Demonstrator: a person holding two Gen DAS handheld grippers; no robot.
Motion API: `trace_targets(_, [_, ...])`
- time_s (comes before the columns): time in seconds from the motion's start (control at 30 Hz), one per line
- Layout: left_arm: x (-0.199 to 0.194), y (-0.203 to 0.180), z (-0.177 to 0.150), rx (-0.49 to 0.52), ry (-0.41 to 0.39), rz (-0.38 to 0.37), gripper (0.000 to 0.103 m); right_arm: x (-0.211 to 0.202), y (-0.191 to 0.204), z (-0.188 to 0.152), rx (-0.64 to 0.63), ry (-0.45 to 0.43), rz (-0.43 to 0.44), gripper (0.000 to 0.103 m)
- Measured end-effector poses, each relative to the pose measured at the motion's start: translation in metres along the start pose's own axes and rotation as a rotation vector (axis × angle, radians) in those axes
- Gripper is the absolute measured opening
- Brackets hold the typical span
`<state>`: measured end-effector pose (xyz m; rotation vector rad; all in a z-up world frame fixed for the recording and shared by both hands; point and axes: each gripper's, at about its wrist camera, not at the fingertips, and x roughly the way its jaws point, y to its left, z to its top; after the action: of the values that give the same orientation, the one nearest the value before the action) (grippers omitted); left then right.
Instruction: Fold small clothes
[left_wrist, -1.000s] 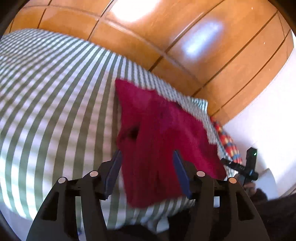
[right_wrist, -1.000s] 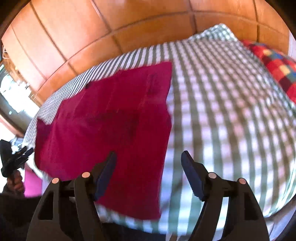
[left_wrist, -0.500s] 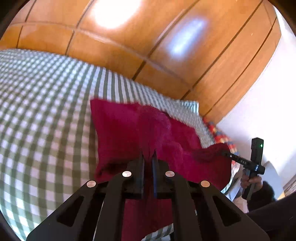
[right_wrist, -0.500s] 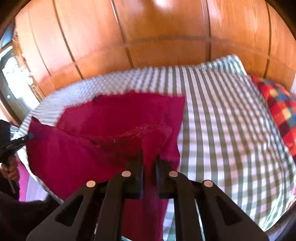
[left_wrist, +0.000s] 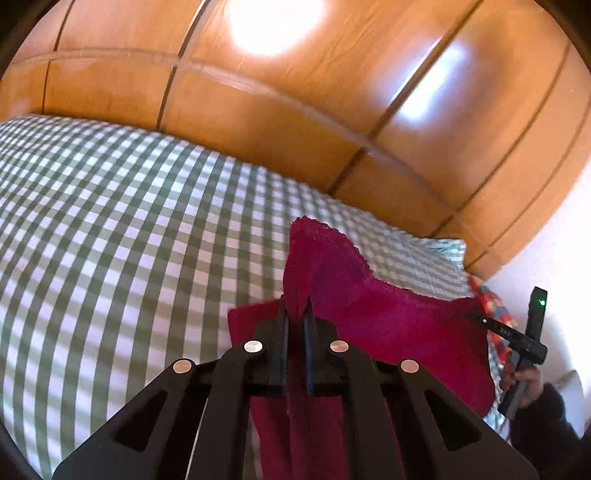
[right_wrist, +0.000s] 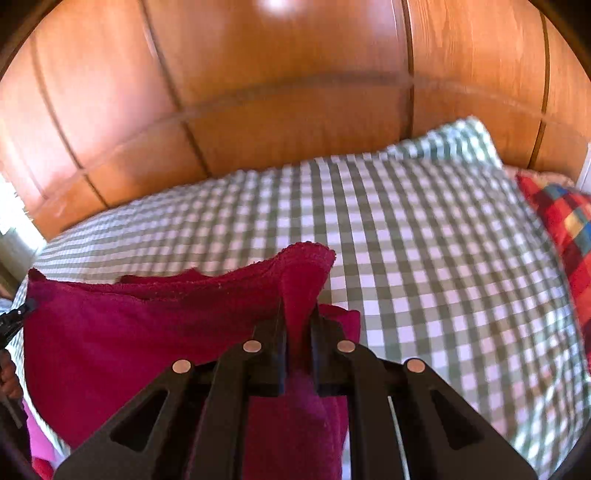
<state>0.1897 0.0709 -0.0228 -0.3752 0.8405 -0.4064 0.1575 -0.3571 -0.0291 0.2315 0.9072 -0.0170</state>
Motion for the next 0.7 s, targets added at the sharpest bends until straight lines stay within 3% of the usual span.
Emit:
trace_targets(0.07, [0.021,0.005,0.002,-0.012,0.043,0.043,0.005,0.015,-0.001,-0.006,-0.012,0.036,-0.016,0.009])
trace_targets(0.13, [0.030,0.006,-0.002,-0.008,0.075,0.064,0.006,0.015,-0.001,-0.012,-0.029,0.042,-0.016,0.018])
trace_targets(0.17, [0.028,0.008,-0.006,-0.006,0.077,0.073,0.010,0.008,-0.001,-0.017,-0.037,0.032,0.000,0.030])
trace_targets(0.2, [0.022,0.009,-0.010,-0.008,0.077,0.059,0.016,-0.001,-0.003,-0.022,-0.038,0.019,0.018,0.059])
trace_targets(0.23, [0.012,0.014,-0.016,-0.020,0.077,0.032,0.018,-0.015,-0.006,-0.031,-0.040,-0.011,0.036,0.067])
trace_targets(0.4, [-0.042,0.020,-0.055,0.035,0.049,-0.030,0.021,-0.055,-0.018,-0.077,-0.021,0.002,0.124,0.066])
trace_targets(0.53, [-0.088,0.018,-0.108,0.103,0.071,-0.088,0.021,-0.080,-0.019,-0.121,-0.002,0.052,0.159,0.066])
trace_targets(0.57, [-0.093,0.017,-0.117,0.112,0.081,-0.095,0.025,-0.088,-0.020,-0.135,0.002,0.063,0.164,0.066])
trace_targets(0.6, [-0.097,0.016,-0.128,0.120,0.088,-0.100,0.038,-0.093,-0.020,-0.144,0.008,0.068,0.170,0.066])
trace_targets(0.67, [-0.104,0.013,-0.149,0.128,0.084,-0.106,0.053,-0.099,-0.021,-0.162,0.028,0.084,0.192,0.066])
trace_targets(0.7, [-0.103,0.011,-0.157,0.139,0.091,-0.103,0.054,-0.100,-0.021,-0.167,0.037,0.089,0.196,0.066])
